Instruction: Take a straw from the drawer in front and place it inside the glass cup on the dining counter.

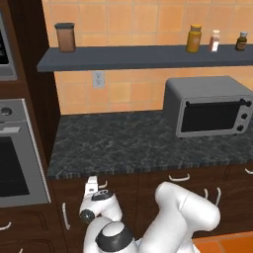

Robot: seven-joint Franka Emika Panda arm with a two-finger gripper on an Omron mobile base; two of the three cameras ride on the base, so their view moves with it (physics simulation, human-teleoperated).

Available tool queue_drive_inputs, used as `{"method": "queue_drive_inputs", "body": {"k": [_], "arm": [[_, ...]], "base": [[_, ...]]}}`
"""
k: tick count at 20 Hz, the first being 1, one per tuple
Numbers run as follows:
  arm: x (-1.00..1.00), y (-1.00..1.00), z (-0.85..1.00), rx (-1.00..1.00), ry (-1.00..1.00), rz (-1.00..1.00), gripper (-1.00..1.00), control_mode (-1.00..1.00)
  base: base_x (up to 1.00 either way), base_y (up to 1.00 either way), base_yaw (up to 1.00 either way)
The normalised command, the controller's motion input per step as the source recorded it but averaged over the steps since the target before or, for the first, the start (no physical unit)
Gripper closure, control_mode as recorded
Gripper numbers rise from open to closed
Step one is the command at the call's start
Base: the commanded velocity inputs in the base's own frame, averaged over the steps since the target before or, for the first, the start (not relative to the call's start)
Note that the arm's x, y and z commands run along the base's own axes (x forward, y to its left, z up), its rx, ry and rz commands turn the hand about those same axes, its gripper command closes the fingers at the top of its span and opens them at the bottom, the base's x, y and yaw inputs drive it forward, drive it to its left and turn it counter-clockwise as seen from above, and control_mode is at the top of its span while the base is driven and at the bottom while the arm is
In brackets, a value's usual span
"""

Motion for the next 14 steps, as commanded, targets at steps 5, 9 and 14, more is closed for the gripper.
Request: {"method": "queue_drive_inputs", "body": {"k": [5,9,14], "arm": [[0.42,0.07,-0.48,0.01,0.33,0.0,1.0,-1.0],[0.05,0.09,-0.63,0.02,0.37,0.0,1.0,-1.0],[-0.01,0.13,-0.9,0.0,0.35,0.0,1.0,-1.0]], "base": [[0.0,0.0,0.0],[0.0,0.0,0.0],[0.0,0.0,0.0]]}}
